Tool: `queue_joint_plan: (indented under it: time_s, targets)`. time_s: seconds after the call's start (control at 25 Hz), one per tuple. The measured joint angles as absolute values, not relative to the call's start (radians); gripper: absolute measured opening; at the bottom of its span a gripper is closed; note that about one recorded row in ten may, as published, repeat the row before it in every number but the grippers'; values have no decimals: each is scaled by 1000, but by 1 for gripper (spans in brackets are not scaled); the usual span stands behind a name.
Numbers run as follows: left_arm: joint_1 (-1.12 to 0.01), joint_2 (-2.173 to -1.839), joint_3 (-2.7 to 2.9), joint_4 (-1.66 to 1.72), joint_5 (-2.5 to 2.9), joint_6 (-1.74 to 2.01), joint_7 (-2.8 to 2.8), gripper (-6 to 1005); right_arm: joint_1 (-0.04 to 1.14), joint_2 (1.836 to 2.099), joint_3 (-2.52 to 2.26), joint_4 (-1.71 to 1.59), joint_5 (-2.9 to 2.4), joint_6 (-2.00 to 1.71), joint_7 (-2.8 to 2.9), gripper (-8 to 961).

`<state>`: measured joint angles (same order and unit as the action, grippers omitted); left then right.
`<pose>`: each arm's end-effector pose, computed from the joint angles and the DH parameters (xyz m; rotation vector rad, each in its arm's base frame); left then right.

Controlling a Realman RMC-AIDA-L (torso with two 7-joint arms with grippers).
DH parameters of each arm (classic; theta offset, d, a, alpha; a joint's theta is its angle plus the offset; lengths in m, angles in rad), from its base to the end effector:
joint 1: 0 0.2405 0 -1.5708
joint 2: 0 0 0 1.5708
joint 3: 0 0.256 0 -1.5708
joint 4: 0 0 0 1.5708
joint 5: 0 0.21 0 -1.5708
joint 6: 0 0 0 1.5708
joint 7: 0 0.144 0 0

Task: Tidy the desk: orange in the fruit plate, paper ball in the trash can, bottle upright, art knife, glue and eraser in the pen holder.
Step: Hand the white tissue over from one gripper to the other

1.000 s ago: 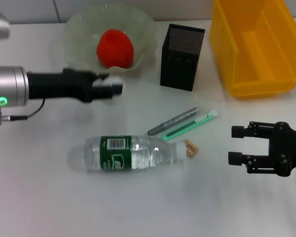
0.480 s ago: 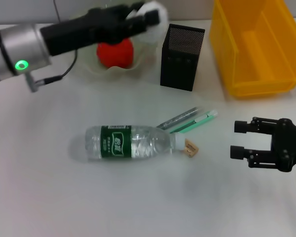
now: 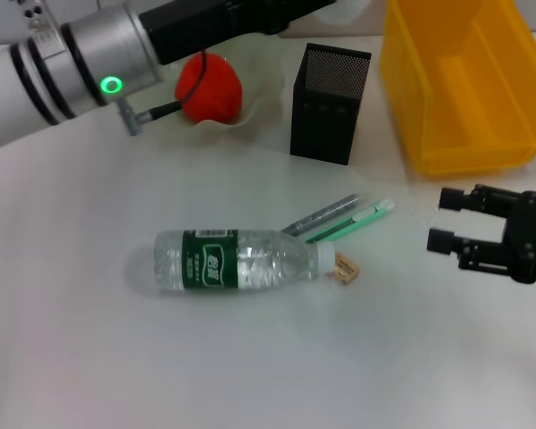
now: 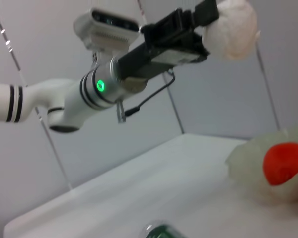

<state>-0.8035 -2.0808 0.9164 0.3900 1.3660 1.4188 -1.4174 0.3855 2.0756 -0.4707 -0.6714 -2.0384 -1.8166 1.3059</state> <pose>-0.1379 0.3965 -0.0192 -2.5435 -0.6636 -1.3428 0.2970 0.2696 0.0285 -2.6467 0.6843 0.9162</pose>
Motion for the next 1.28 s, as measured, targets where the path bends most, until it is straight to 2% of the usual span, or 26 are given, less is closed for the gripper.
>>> queue_joint_plan:
  time_s: [0.32,0.6,1.0,1.28]
  targets:
    - [-833,-2081,923,256,1302,1420,-1364,550,384,2078,-433,-518,-1907,-1796,1086,742]
    - [-800,-2080,917,156,1258,1436,-1403,551,400,2084,-432,-248,-1702,-1700,653,742]
    - [-761,-2080,913,40,1202,1467,-1430,551,538,2091,-434,103,-1511,-1617,55,742]
    - [-715,-2080,909,11,1184,1473,-1454,550,581,2092,-455,161,-1535,-1563,-20,742]
